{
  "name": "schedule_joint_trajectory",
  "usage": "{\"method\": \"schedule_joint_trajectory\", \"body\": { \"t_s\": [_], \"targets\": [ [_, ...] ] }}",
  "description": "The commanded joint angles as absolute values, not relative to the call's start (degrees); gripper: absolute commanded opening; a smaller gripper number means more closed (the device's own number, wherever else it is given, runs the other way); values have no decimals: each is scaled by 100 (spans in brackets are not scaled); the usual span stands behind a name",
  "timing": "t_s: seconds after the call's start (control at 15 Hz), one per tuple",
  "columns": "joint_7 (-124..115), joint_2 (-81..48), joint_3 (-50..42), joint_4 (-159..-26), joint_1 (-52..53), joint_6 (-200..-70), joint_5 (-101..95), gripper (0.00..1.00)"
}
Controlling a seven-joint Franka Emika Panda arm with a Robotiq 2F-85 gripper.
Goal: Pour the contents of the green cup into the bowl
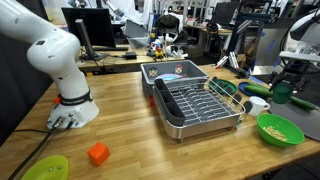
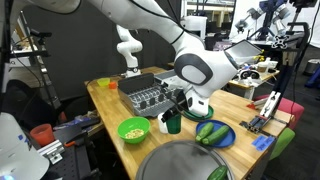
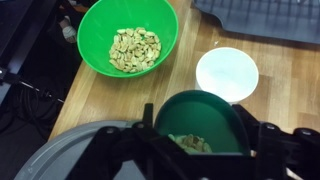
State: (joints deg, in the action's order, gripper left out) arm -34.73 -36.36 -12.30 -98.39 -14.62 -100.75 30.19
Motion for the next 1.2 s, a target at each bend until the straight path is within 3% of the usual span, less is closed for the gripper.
{"method": "schedule_joint_trajectory", "body": {
  "t_s": [0.0, 0.87, 0.93, 1.13],
  "targets": [
    [-3400, -3284, -1353, -10382, -1422, -10372, 2866, 52],
    [-2824, -1889, -1313, -12616, -1168, -11125, 3093, 52],
    [-2968, -2173, -1335, -12288, -1191, -10834, 2972, 77],
    [-2969, -1993, -1322, -12461, -1148, -10939, 2980, 77]
  ]
}}
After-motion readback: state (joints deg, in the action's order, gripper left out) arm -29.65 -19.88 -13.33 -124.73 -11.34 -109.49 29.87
